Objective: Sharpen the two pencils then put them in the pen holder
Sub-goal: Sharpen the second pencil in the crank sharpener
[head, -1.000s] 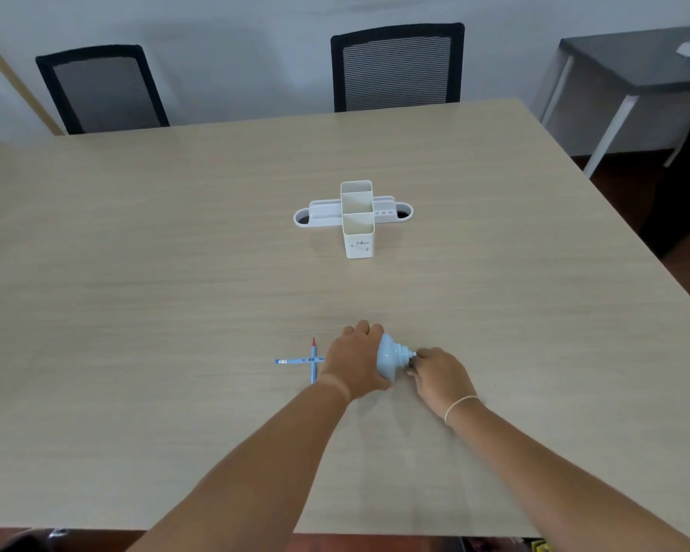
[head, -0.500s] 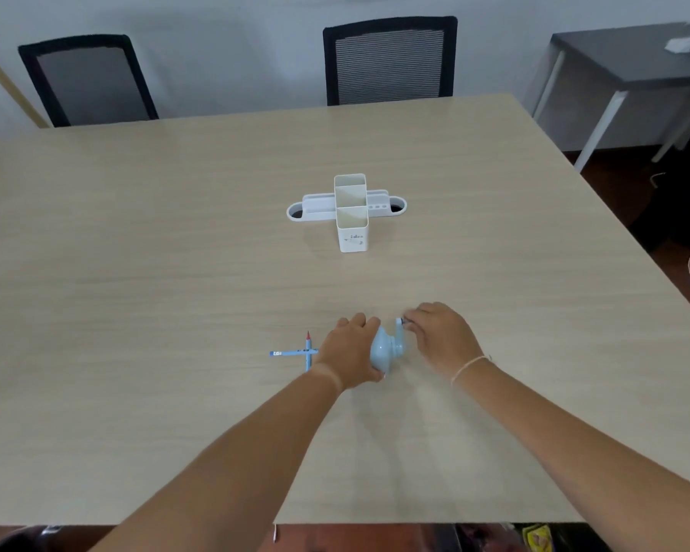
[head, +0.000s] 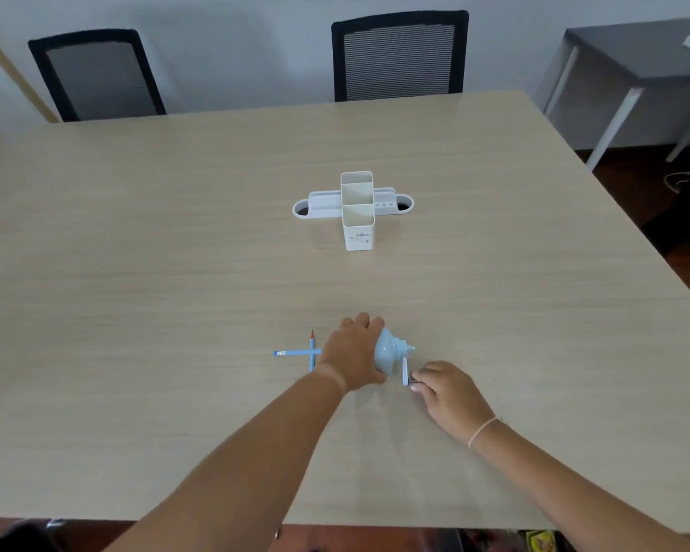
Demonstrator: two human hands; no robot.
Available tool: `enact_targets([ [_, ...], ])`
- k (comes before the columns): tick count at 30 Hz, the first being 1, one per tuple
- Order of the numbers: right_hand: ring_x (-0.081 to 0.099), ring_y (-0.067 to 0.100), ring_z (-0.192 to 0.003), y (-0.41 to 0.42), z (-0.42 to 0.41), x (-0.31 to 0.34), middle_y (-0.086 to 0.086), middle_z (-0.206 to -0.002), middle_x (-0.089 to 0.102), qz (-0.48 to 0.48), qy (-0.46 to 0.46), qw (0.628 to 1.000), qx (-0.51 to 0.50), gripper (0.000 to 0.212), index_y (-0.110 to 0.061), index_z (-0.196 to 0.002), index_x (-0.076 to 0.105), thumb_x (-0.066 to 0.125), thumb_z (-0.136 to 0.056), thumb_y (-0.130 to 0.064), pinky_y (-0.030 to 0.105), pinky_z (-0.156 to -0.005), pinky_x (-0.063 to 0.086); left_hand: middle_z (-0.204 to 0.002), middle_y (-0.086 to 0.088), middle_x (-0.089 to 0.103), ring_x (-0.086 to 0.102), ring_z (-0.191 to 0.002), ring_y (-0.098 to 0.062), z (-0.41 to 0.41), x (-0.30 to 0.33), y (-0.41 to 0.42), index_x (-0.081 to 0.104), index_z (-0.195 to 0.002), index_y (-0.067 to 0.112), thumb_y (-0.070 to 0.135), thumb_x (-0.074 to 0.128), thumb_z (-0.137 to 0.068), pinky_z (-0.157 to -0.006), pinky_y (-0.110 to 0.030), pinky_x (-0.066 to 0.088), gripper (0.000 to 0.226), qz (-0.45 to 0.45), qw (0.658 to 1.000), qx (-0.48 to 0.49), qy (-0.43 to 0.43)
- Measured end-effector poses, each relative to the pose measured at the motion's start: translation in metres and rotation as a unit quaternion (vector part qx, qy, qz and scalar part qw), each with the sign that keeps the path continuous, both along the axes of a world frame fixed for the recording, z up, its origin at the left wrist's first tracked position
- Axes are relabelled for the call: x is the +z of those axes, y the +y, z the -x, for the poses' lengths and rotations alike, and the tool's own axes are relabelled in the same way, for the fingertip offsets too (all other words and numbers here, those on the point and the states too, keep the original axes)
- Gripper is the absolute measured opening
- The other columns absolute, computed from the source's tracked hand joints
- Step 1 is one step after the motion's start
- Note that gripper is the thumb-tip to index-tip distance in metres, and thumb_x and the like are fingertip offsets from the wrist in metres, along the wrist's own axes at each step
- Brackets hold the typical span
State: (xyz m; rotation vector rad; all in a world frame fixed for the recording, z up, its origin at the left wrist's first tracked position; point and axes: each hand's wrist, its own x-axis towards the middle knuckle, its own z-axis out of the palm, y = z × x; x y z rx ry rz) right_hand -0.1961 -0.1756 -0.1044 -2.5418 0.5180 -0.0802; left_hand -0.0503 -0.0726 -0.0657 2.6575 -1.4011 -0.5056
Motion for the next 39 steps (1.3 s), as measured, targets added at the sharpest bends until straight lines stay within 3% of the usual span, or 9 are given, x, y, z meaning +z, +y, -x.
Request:
enact_targets([
  [3, 0.059, 0.027, -0.064, -0.008, -0.008, 0.022, 0.009, -0.063, 0.064, 0.032, -0.106, 0.994, -0.004, 0.028, -0.009, -0.072, 0.067, 0.045, -0.079, -0.024, 0.023, -0.06, 0.034, -0.121, -0.008, 0.048, 0.047, -0.108, -0.029, -0.001, 0.002, 0.0, 0.043, -0.122, 0.012, 0.033, 0.076, -0.069, -0.089, -0.038, 0.047, 0.065, 0.0, 1.0, -0.005, 0.004],
  [6, 0.059, 0.028, -0.078, -0.022, -0.038, 0.038, 0.013, -0.075, 0.066, 0.027, -0.11, 0.993, -0.046, 0.018, -0.007, -0.081, 0.067, 0.05, -0.083, -0.012, 0.026, -0.067, 0.037, -0.12, -0.008, 0.048, 0.047, -0.107, -0.029, -0.001, 0.002, 0.0, 0.043, -0.122, 0.012, 0.033, 0.076, -0.069, -0.088, -0.038, 0.045, 0.066, -0.002, 1.0, -0.006, 0.008],
  [10, 0.055, 0.033, -0.09, -0.038, -0.066, 0.03, 0.019, -0.082, 0.06, 0.027, -0.033, 0.998, -0.05, 0.018, -0.001, -0.09, 0.065, 0.049, -0.09, -0.009, 0.029, -0.067, 0.032, -0.12, -0.009, 0.049, 0.047, -0.107, -0.03, 0.0, 0.003, -0.001, 0.043, -0.123, 0.012, 0.034, 0.075, -0.069, -0.089, -0.038, 0.046, 0.066, -0.002, 1.0, -0.004, 0.006],
  [14, 0.056, 0.032, -0.099, -0.034, -0.069, 0.01, 0.018, -0.096, 0.063, 0.046, 0.074, 0.996, -0.028, 0.02, -0.004, -0.091, 0.065, 0.046, -0.089, -0.009, 0.035, -0.075, 0.042, -0.119, -0.008, 0.049, 0.048, -0.106, -0.029, 0.001, 0.002, 0.0, 0.043, -0.121, 0.011, 0.034, 0.076, -0.069, -0.089, -0.038, 0.046, 0.066, -0.001, 1.0, -0.002, -0.002],
  [17, 0.058, 0.033, -0.097, -0.019, -0.049, -0.007, 0.018, -0.097, 0.064, 0.022, 0.085, 0.996, -0.032, 0.02, -0.002, -0.089, 0.065, 0.047, -0.089, -0.011, 0.034, -0.078, 0.045, -0.118, -0.007, 0.049, 0.048, -0.106, -0.028, 0.001, 0.002, 0.0, 0.044, -0.121, 0.012, 0.034, 0.076, -0.068, -0.089, -0.037, 0.047, 0.065, 0.001, 1.0, 0.003, 0.002],
  [23, 0.051, 0.021, -0.07, 0.002, -0.002, -0.006, 0.011, -0.059, 0.054, -0.021, -0.046, 0.999, -0.014, 0.02, -0.002, -0.065, 0.062, 0.052, -0.079, -0.011, 0.02, -0.059, 0.028, -0.12, -0.005, 0.047, 0.047, -0.108, -0.026, 0.0, 0.003, 0.001, 0.042, -0.124, 0.014, 0.033, 0.076, -0.069, -0.087, -0.035, 0.045, 0.067, -0.002, 1.0, -0.004, 0.001],
  [28, 0.046, 0.014, -0.071, -0.013, -0.022, 0.029, 0.009, -0.064, 0.066, 0.017, -0.174, 0.984, -0.016, 0.027, -0.006, -0.074, 0.067, 0.044, -0.078, -0.02, 0.023, -0.066, 0.034, -0.119, -0.006, 0.049, 0.048, -0.107, -0.027, 0.0, 0.004, 0.001, 0.044, -0.122, 0.014, 0.033, 0.076, -0.069, -0.087, -0.034, 0.043, 0.066, -0.002, 1.0, 0.0, 0.001],
  [33, 0.056, 0.031, -0.089, -0.036, -0.064, 0.029, 0.019, -0.084, 0.065, 0.005, -0.076, 0.996, -0.045, 0.018, -0.001, -0.088, 0.066, 0.049, -0.088, -0.006, 0.03, -0.072, 0.038, -0.118, -0.007, 0.049, 0.048, -0.106, -0.028, 0.0, 0.005, 0.0, 0.044, -0.121, 0.013, 0.033, 0.075, -0.069, -0.087, -0.035, 0.043, 0.063, -0.005, 1.0, -0.005, -0.004],
  [39, 0.059, 0.033, -0.095, -0.029, -0.064, -0.007, 0.02, -0.094, 0.065, 0.024, 0.077, 0.996, -0.032, 0.019, -0.003, -0.087, 0.065, 0.047, -0.085, -0.005, 0.03, -0.071, 0.041, -0.118, -0.006, 0.049, 0.048, -0.104, -0.027, 0.001, 0.005, 0.001, 0.044, -0.12, 0.013, 0.034, 0.075, -0.069, -0.083, -0.033, 0.043, 0.064, -0.004, 1.0, -0.003, -0.008],
])
